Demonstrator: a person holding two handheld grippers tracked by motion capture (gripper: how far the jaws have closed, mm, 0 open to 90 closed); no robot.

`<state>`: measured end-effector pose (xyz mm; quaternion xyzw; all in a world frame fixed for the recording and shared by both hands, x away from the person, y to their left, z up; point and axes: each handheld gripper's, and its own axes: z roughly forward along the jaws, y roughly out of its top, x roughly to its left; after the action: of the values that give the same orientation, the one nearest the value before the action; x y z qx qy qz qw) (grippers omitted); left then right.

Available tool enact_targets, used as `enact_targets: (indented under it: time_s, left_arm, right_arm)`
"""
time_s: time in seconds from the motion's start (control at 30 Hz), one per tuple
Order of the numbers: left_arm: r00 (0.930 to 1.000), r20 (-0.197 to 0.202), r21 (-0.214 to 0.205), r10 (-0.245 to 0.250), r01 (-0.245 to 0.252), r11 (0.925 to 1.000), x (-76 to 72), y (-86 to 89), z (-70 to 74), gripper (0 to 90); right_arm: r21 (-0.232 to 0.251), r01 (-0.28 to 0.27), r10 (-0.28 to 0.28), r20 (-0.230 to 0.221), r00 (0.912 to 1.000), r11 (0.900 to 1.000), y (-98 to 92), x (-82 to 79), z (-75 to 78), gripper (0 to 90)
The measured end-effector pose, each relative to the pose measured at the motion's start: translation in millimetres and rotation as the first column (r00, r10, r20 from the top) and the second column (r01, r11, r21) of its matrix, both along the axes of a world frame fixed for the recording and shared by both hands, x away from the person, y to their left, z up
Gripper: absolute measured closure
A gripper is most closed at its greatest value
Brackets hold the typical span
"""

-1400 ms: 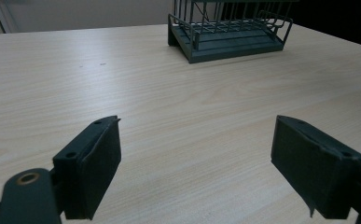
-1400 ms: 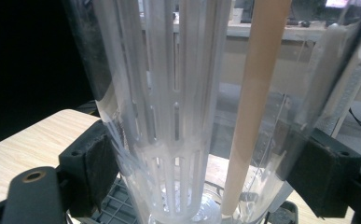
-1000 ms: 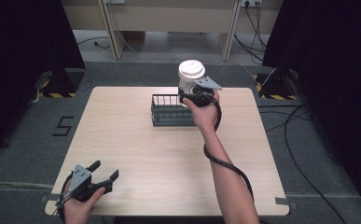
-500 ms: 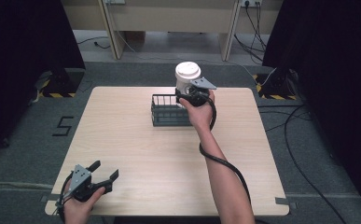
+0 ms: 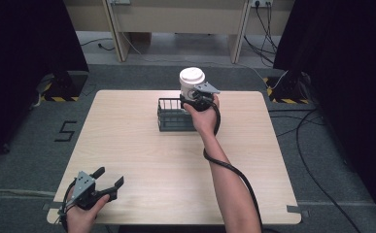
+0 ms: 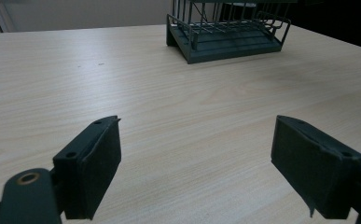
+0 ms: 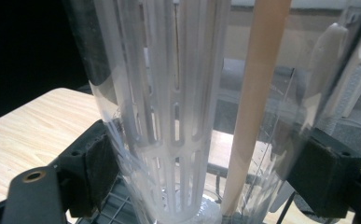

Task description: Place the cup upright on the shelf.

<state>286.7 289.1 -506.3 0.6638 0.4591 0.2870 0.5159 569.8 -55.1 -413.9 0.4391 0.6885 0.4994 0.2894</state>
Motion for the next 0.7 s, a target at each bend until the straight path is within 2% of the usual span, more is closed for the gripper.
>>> enact_targets:
  time_s: [0.47,0.7]
  left_arm:
    - [1.0000,-0.001,-0.003,-0.007,0.007,1.0000,0.3,-0.8,-0.1,15.4]
    - [1.0000,-0.001,0.001,-0.008,0.008,1.0000,0.0,-0.8,0.1,15.4]
  right_arm:
    - [-0.033,0.001,-0.003,-0.059,0.9982,0.9994,6.0,6.4,-20.2,18.1]
    - [-0.045,-0.001,-0.002,-0.066,0.9978,0.9990,7.0,7.6,-23.6,18.0]
